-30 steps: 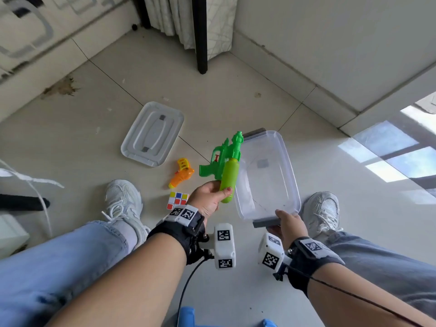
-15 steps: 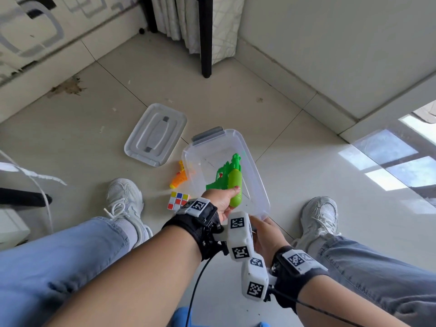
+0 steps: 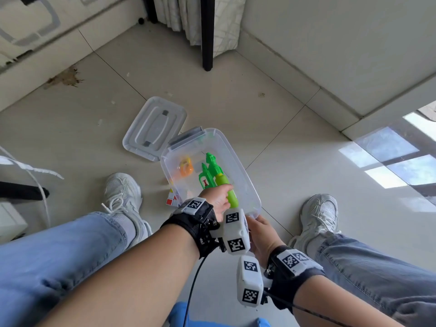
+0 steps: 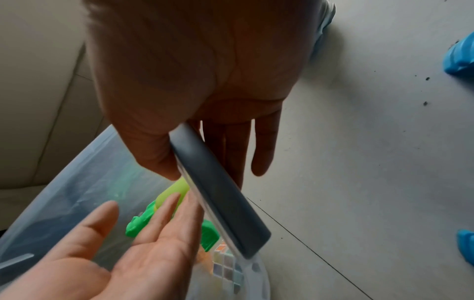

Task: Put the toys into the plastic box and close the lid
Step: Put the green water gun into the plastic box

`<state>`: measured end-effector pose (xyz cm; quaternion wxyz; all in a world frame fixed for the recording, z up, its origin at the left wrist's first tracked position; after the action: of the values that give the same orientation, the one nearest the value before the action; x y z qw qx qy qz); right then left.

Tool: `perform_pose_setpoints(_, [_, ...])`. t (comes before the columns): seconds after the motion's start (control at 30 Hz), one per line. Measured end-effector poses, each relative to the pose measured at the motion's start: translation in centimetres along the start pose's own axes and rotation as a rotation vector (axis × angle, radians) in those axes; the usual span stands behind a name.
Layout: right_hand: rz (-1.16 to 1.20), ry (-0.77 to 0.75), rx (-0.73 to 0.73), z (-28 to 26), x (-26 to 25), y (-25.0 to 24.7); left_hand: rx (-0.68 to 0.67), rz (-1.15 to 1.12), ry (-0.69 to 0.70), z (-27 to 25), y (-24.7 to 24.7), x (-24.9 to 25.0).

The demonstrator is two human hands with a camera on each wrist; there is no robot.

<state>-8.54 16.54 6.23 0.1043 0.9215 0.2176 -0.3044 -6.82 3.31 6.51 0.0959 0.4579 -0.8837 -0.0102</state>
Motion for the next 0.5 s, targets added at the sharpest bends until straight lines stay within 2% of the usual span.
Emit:
perform_pose_setpoints(0.17, [0.010,0.021,0.081,0.7,0.1,-0.9,-0.076,-0.008,0.076,-1.0,0.5,1.6])
perform_pose_setpoints(0.27, [0.054,0.032,0.161,1.4,-0.1,-1.7,-0.091,-0.025,0.278,-2.3,0.0,3.8])
perform_pose_setpoints(0.37, [0.086,0.028,0.232,1.9,-0.5,-2.6,0.046,0.007,0.463,-3.0,-2.4,6.2])
perform_pose_setpoints(0.5, [0.152,0.041,0.300,2.5,-0.9,-3.2,0.360,0.149,0.577,-1.1,-6.7,7.8])
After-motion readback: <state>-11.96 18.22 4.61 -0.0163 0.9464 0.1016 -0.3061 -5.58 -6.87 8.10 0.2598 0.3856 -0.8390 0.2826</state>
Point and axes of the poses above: each hand's wrist, its own z-axis towards the middle knuckle, its own y-axis out of the palm, x = y × z, the point moved 2 cm from there along z, towards the middle knuckle, and after that the axes turned 12 degrees about -y, right-handed, at the moved point
